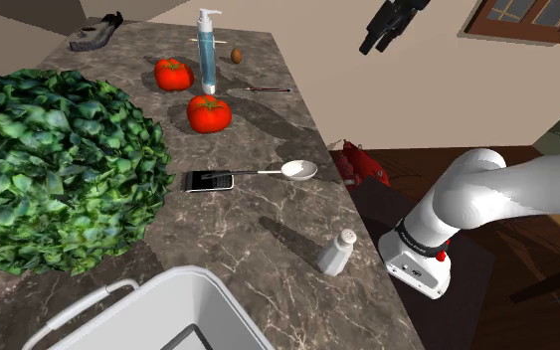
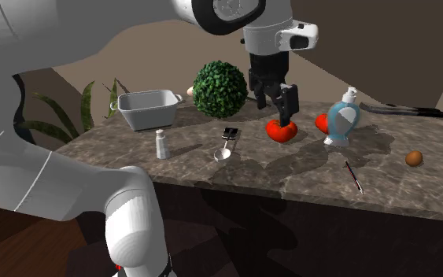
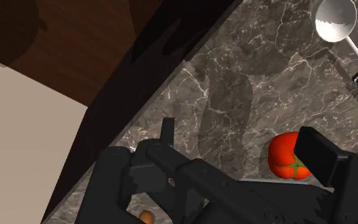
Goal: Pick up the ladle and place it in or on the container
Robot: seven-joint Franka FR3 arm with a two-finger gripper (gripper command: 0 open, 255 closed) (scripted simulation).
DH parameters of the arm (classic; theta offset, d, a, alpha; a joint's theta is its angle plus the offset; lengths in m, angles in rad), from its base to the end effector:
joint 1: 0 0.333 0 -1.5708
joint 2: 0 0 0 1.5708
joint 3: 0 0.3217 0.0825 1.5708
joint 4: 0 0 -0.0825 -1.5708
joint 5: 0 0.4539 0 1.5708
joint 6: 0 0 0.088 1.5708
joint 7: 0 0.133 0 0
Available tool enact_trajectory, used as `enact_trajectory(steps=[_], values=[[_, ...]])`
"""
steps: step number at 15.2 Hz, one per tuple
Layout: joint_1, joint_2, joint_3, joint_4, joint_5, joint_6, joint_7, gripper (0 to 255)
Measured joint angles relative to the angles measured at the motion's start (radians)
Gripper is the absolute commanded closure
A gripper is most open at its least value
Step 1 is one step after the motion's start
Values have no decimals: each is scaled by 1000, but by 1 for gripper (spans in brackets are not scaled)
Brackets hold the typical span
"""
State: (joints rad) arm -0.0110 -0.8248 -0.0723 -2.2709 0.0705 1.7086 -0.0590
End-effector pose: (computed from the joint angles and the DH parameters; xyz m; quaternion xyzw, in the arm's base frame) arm 0.3785 -0.0309 0.6444 -0.9896 0.0043 -0.1335 0.0537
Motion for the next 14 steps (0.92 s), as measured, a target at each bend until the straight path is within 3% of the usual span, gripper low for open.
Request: enact_trajectory(steps=[3,14], values=[[19,29,6,1,6,16,-20,0],[183,250,101,-6,63,146,-166,0]])
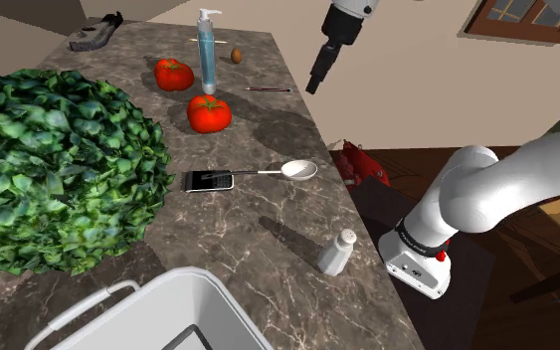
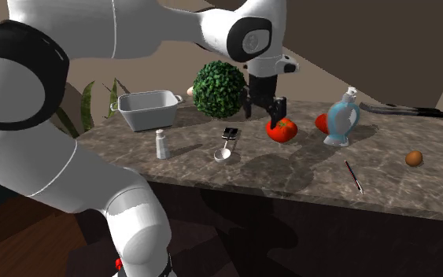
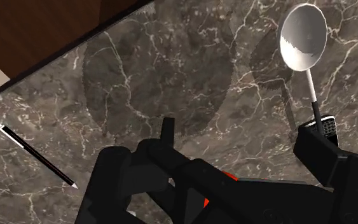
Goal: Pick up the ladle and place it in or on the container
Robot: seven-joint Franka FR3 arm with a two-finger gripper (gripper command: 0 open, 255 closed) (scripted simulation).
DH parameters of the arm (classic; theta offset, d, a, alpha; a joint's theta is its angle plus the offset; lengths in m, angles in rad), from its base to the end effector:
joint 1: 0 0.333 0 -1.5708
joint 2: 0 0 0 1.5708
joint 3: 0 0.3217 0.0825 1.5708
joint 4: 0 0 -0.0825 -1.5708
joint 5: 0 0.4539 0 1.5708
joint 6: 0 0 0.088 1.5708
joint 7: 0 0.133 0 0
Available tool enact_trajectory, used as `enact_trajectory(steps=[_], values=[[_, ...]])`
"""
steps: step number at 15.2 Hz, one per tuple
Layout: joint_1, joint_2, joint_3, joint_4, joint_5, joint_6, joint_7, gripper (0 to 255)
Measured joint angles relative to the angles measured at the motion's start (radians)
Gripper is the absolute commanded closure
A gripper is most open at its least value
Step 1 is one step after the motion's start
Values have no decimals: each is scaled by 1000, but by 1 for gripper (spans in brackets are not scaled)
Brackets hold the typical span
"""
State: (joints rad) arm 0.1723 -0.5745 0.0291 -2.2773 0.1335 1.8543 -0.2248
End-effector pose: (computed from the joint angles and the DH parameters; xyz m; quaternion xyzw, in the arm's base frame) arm 0.4502 0.1073 0.5523 -0.9761 -0.1954 -0.0763 0.0563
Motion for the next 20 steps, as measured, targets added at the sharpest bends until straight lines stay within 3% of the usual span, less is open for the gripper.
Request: enact_trajectory(steps=[16,20], values=[[206,317,159,24,43,143,-215,0],[220,346,175,-7,47,196,-223,0]])
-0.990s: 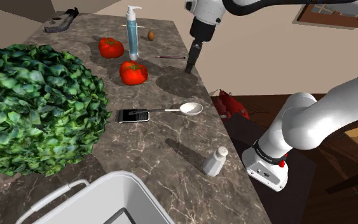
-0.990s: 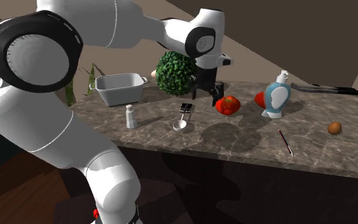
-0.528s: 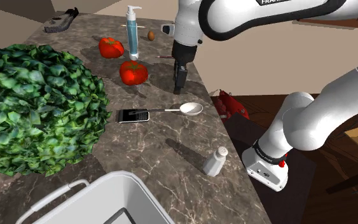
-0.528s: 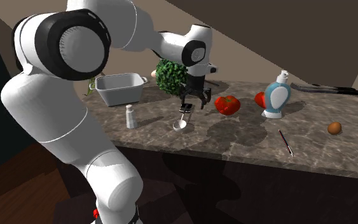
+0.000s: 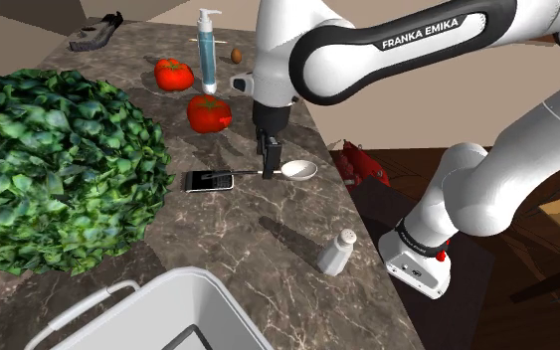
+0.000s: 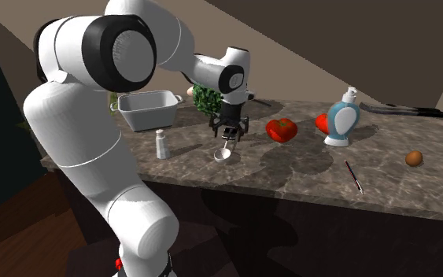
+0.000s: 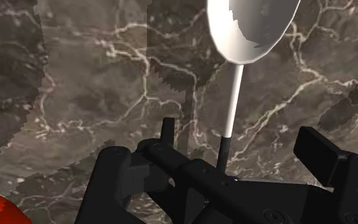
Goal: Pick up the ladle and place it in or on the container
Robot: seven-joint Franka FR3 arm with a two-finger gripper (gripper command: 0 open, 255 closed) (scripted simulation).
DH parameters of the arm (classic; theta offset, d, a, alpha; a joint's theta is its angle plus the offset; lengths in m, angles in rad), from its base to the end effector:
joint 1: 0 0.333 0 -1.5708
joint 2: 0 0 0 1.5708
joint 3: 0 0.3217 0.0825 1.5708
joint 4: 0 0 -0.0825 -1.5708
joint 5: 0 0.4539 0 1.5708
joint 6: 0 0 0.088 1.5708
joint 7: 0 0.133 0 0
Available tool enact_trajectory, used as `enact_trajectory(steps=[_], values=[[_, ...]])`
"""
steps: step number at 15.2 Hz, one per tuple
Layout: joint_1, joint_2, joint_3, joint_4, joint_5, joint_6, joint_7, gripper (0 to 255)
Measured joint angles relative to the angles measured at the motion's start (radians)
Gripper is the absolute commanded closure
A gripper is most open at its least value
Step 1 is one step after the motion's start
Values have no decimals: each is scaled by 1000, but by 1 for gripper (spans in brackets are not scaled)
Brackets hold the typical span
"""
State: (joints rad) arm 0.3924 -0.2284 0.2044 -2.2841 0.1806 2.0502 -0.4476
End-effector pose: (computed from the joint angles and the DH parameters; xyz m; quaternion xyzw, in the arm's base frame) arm 0.4354 0.3125 0.3909 -0.8867 -0.4588 0.0081 0.0565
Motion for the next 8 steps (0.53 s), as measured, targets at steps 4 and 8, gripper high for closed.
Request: enact_trajectory(steps=[4,8], values=[[2,18,4,-34,2,51,-5,0],[3,23,6,-39,3,62,-3,0]])
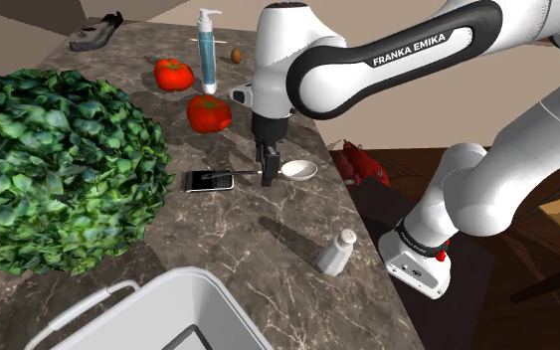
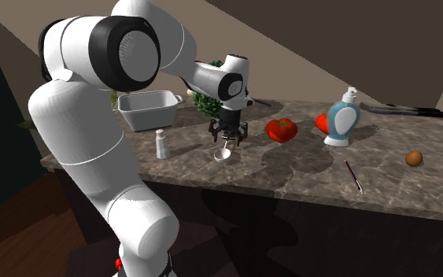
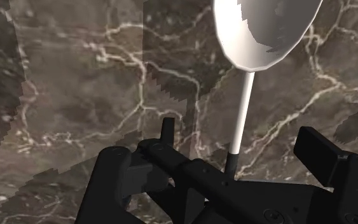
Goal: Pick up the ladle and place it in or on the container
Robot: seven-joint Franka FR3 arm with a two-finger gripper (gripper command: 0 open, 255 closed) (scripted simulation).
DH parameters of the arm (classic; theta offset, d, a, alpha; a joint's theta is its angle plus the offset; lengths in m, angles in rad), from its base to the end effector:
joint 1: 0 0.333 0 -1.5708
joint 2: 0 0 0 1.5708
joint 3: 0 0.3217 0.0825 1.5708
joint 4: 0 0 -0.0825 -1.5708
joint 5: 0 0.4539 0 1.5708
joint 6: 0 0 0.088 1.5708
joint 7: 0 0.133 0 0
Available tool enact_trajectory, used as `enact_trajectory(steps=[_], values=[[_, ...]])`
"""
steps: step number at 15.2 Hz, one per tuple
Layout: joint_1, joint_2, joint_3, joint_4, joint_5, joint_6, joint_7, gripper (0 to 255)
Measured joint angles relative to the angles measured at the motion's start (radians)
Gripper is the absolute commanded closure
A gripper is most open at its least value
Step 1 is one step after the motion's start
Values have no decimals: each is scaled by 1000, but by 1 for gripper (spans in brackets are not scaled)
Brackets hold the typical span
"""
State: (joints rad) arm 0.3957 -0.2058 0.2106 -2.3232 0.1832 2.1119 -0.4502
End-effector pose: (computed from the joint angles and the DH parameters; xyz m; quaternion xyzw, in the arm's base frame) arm 0.4320 0.3136 0.3639 -0.8863 -0.4596 0.0082 0.0564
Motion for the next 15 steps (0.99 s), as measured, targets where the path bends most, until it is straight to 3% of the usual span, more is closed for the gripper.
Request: enact_trajectory(steps=[2,3,15], values=[[0,0,0,0,0,1,0,0],[0,0,0,0,0,1,0,255],[-1,-8,-1,9,0,-16,0,255]])
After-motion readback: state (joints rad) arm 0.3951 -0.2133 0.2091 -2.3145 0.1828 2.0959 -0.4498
